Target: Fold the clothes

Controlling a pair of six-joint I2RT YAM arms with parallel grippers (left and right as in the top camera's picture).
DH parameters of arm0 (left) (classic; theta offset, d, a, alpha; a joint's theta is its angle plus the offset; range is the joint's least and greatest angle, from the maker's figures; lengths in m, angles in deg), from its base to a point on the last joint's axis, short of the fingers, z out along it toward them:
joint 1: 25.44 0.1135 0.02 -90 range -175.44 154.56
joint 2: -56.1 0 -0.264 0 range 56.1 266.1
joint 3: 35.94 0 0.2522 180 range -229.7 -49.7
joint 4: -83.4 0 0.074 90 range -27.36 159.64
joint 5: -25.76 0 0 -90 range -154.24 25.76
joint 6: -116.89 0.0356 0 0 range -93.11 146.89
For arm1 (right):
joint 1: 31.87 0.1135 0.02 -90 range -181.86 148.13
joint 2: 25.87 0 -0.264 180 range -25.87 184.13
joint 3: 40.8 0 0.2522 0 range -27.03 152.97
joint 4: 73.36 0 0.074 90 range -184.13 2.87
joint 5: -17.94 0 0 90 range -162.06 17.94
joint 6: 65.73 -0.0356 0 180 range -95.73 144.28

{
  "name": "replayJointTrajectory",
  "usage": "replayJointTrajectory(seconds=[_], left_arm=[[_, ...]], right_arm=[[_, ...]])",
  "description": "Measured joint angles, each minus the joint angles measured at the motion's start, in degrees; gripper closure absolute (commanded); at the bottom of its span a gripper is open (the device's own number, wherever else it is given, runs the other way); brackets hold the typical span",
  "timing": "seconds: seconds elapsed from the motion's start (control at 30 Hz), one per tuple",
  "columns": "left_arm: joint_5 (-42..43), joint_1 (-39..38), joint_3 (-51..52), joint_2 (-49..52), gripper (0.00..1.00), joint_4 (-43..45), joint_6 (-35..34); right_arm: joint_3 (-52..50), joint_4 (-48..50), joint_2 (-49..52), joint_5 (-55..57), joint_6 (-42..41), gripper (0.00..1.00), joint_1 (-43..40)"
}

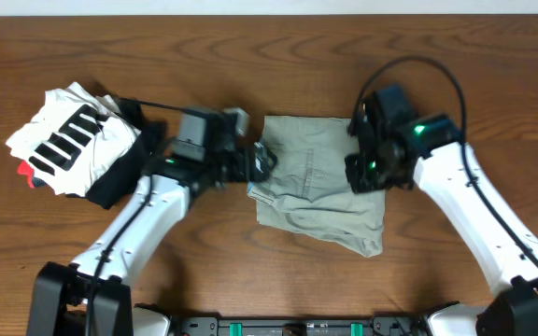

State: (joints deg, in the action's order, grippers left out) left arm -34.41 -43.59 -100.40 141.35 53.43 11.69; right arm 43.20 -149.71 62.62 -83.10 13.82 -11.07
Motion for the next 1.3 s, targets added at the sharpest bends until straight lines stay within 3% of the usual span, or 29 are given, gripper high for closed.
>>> replayJointTrajectory(seconds=[0.3, 0.5, 0.57, 0.8, 0.93, 1.13, 1.3], left_arm=[[-1.6, -8.4, 0.0, 4.4, 0.02, -6.6, 0.0], [-1.8, -10.5, 0.0, 9.4, 0.02, -12.8, -2.5], [-1.8, -10.5, 0.0, 10.4, 0.02, -14.9, -3.0], [-1.7, -10.5, 0.0, 10.9, 0.02, -16.8, -3.5], [-1.7, -10.5, 0.0, 10.9, 0.02, -16.8, -3.9], [-1.8, -10.5, 0.0, 10.5, 0.02, -14.2, -4.1], [-5.7, -10.6, 0.0, 7.3, 0.02, -6.0, -3.7]], right_arm=[[-19.6, 16.6, 0.0, -3.4, -3.1, 0.82, 0.0], [-27.3, 24.8, 0.0, -3.5, -5.5, 0.77, -0.2], [-28.0, 25.0, 0.0, -2.7, -6.8, 0.69, -0.5], [-28.0, 25.2, -0.2, 1.6, -9.0, 0.58, -2.9], [-28.0, 26.4, -0.5, 6.1, -9.8, 0.34, -5.4], [-27.6, 30.9, -0.5, 14.0, -8.0, 0.25, -8.0], [-22.1, 28.0, -0.4, 17.0, -4.9, 0.22, -8.2]])
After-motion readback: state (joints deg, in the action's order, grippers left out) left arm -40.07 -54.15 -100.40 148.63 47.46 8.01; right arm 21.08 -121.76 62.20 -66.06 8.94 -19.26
